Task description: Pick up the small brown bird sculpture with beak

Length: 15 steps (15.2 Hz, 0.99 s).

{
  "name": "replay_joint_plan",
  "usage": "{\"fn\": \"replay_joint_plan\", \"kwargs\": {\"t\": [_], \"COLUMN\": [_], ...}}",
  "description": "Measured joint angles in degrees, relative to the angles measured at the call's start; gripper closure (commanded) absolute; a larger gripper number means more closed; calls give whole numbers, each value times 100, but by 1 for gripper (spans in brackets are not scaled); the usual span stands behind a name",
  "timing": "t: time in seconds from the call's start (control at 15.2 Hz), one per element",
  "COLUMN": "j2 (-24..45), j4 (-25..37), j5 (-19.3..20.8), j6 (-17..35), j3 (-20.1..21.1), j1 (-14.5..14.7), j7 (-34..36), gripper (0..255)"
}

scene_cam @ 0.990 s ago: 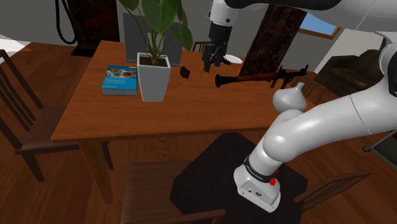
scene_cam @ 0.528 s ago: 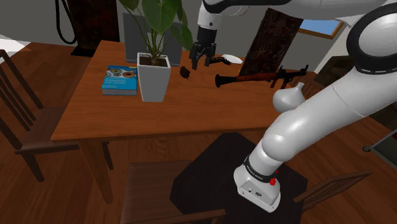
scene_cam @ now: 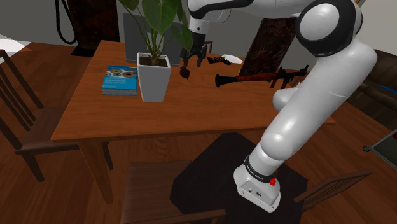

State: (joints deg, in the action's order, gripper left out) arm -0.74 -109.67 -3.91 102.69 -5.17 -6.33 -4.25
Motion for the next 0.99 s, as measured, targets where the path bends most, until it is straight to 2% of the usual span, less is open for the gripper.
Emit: {"fn": "replay_joint_plan", "kwargs": {"t": [0.46, 0.99], "j2": [1450, 3426], "j4": [1317, 3552], "j5": [-338, -791], "j6": [4, -418], "j3": [-196, -329], "j1": [-250, -744], "j7": [112, 263], "gripper": [0, 0]}}
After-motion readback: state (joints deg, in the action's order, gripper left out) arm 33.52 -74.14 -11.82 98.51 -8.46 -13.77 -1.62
